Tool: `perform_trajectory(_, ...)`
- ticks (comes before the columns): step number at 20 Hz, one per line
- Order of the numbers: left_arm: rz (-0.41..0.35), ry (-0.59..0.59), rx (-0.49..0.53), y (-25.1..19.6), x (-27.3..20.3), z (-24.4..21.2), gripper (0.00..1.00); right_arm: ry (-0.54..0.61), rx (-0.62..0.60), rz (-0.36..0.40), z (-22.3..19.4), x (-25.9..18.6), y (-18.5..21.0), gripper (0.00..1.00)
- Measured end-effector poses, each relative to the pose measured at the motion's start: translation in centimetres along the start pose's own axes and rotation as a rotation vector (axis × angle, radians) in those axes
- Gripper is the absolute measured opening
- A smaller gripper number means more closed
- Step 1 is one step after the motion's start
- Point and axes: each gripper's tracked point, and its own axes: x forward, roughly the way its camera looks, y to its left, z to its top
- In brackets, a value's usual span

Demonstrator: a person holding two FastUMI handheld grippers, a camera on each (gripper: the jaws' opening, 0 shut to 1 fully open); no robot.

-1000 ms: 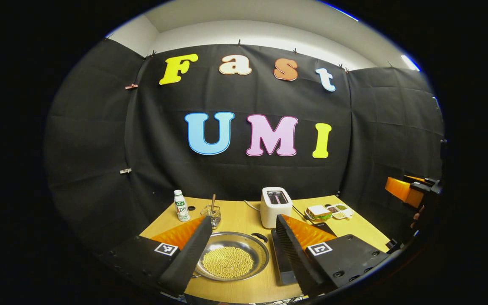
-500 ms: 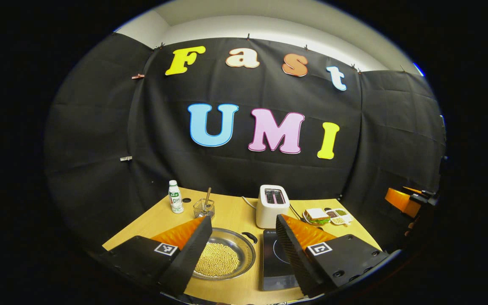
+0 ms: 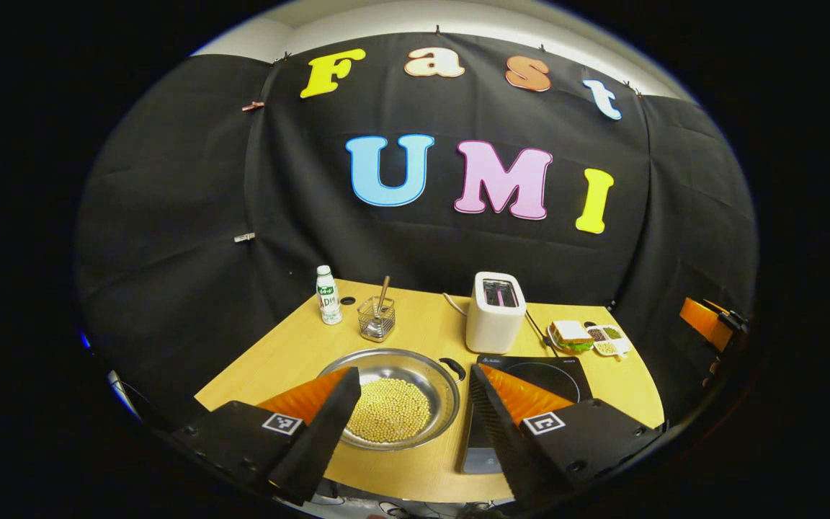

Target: First push the handle of the pot to place it horizontally, then grasp the pot with both hands and set it on the induction cooktop.

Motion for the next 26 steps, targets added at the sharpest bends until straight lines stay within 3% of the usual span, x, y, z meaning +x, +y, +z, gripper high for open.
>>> perform_trajectory(8, -0.079, 0.113, 0.029, 4.0, 3.0, -3.5, 0.93, 0.083, 0.019, -0.036, -1.3, 0.0, 1.7, 0.98)
perform_trajectory(12, -0.131, 0.178, 0.048, 7.0, 4.3, -6.0, 0.76, 0.086, -0.015, -0.082, -1.3, -0.6, 3.3, 0.98)
perform_trajectory(15, -0.186, 0.227, 0.062, 9.0, 5.0, -8.2, 0.56, 0.047, -0.022, -0.124, -0.7, -1.5, 4.9, 0.98)
perform_trajectory(18, -0.203, 0.276, 0.088, 11.3, 5.7, -10.7, 0.43, 0.050, -0.019, -0.157, -1.5, -2.3, 6.1, 1.00)
perform_trajectory(19, -0.227, 0.296, 0.089, 11.5, 5.7, -11.3, 0.36, 0.057, -0.025, -0.165, -1.8, -2.5, 6.4, 0.98)
perform_trajectory(20, -0.260, 0.312, 0.090, 11.3, 5.8, -12.2, 0.19, 0.064, -0.034, -0.174, -2.1, -2.8, 6.5, 0.98)
perform_trajectory(21, -0.286, 0.320, 0.095, 11.5, 5.9, -12.8, 0.10, 0.067, -0.043, -0.184, -2.3, -2.9, 6.7, 0.98)
perform_trajectory(22, -0.307, 0.333, 0.103, 11.8, 5.9, -13.4, 0.14, 0.067, -0.050, -0.195, -2.3, -3.2, 6.8, 0.98)
perform_trajectory(26, -0.377, 0.372, 0.122, 12.4, 5.9, -15.9, 0.05, 0.059, -0.055, -0.228, -2.6, -4.0, 8.0, 0.98)
